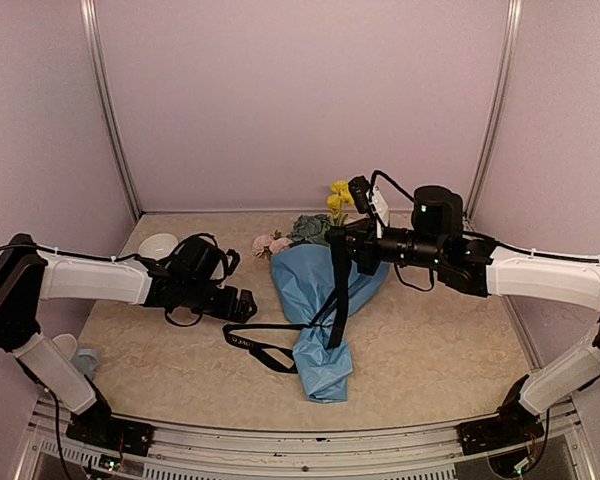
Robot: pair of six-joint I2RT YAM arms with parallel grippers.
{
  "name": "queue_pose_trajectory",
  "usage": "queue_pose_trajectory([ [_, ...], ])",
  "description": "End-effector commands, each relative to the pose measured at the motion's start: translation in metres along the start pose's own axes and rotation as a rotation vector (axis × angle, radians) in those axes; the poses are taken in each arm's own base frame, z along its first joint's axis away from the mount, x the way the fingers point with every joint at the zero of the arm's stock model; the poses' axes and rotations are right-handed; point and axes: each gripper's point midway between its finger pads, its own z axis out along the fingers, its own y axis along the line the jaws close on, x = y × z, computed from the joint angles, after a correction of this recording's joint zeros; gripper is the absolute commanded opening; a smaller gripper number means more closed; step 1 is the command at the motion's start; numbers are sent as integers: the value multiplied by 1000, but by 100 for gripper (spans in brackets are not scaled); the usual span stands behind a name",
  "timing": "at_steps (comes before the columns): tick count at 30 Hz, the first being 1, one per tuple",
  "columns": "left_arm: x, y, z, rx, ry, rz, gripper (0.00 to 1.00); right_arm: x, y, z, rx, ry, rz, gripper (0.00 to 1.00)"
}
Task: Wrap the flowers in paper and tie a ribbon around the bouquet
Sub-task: Tie the ribbon around the folded bouquet.
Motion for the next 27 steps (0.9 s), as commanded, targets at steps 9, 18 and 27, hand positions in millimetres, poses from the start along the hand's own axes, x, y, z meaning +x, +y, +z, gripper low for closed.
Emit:
queue_pose_trajectory([
  [9,99,4,37,-113,355,13,65,-1,-18,-12,64,-24,28,0],
  [18,75,56,31,-206,213,-164,0,52,-106,-61,463,54,323,0],
  [27,70,89,10,-112,-8,-509,0,199,-157,-191,843,109,794,0],
])
